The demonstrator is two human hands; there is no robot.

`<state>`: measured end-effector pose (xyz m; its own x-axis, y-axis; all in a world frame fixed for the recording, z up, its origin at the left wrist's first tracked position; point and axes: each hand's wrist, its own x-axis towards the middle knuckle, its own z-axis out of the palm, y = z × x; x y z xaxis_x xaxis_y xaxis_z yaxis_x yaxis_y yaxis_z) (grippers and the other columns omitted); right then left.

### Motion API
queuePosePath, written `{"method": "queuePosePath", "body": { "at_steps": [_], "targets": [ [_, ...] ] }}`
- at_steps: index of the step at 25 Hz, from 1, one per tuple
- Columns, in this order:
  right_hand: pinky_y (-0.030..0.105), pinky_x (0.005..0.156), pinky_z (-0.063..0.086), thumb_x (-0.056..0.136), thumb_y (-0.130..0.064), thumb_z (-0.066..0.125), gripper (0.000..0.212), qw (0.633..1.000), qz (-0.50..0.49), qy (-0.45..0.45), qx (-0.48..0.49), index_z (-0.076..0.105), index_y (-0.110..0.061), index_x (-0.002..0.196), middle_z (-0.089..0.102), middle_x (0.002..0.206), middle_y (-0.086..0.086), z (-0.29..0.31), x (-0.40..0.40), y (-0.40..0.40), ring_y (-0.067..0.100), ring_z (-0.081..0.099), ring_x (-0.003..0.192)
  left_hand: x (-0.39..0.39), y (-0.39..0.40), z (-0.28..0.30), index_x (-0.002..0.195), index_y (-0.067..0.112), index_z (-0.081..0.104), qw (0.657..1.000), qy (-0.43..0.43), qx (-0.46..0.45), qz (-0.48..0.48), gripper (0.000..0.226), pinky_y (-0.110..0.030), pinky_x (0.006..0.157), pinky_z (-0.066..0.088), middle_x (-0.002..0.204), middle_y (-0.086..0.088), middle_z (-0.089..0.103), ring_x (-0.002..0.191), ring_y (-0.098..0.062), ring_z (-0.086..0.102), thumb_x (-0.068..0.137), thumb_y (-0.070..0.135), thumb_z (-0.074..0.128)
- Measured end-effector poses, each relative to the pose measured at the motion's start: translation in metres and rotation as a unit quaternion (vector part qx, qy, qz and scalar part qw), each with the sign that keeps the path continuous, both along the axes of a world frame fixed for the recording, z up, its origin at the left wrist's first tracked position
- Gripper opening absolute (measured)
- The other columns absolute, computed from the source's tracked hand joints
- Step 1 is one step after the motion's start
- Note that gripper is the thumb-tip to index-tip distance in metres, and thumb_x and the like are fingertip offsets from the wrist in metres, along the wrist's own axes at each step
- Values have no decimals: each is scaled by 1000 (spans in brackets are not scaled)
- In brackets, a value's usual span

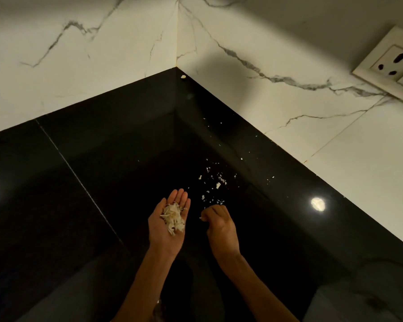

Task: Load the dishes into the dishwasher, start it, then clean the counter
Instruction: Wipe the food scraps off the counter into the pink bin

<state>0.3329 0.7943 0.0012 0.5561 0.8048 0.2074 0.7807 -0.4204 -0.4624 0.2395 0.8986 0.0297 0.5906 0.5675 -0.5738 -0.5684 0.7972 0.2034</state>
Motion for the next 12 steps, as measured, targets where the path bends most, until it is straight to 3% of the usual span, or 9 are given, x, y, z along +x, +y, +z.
{"method": "queuePosePath", "body": {
  "at_steps": [3, 5, 8, 12],
  "targets": [
    [22, 66, 44, 70, 19, 54, 37, 997, -51, 53, -28, 63, -12, 87, 60, 92, 0, 12, 10, 18, 12, 55, 83, -1, -3, 5, 122, 4, 55, 1000, -2, -7, 2, 38, -39, 104, 39, 121, -14, 63, 112, -25, 58, 103, 27, 31],
    [18, 65, 47, 75, 21, 52, 39, 984, -81, 158, 13, 62, -17, 81, 61, 84, -5, 28, 14, 25, 5, 59, 76, -2, -6, 6, 122, 2, 55, 1000, -4, -9, 0, 39, -39, 104, 38, 121, -15, 62, 110, -25, 58, 103, 26, 30],
    [13, 67, 52, 84, 11, 60, 27, 971, -34, 220, 88, 69, -15, 83, 67, 81, -9, 58, -6, 26, 2, 65, 78, -1, -14, 3, 131, 5, 52, 999, 17, 17, -36, 42, -38, 108, 36, 126, -16, 60, 115, -26, 58, 103, 28, 30],
    [20, 68, 56, 94, -13, 63, 10, 980, 6, 173, 100, 72, -14, 93, 70, 82, -5, 76, -37, 16, 3, 67, 75, -2, -31, 11, 109, 8, 71, 994, 23, 48, -95, 37, -41, 96, 47, 115, -15, 69, 107, -27, 66, 99, 28, 42]
  ]
}}
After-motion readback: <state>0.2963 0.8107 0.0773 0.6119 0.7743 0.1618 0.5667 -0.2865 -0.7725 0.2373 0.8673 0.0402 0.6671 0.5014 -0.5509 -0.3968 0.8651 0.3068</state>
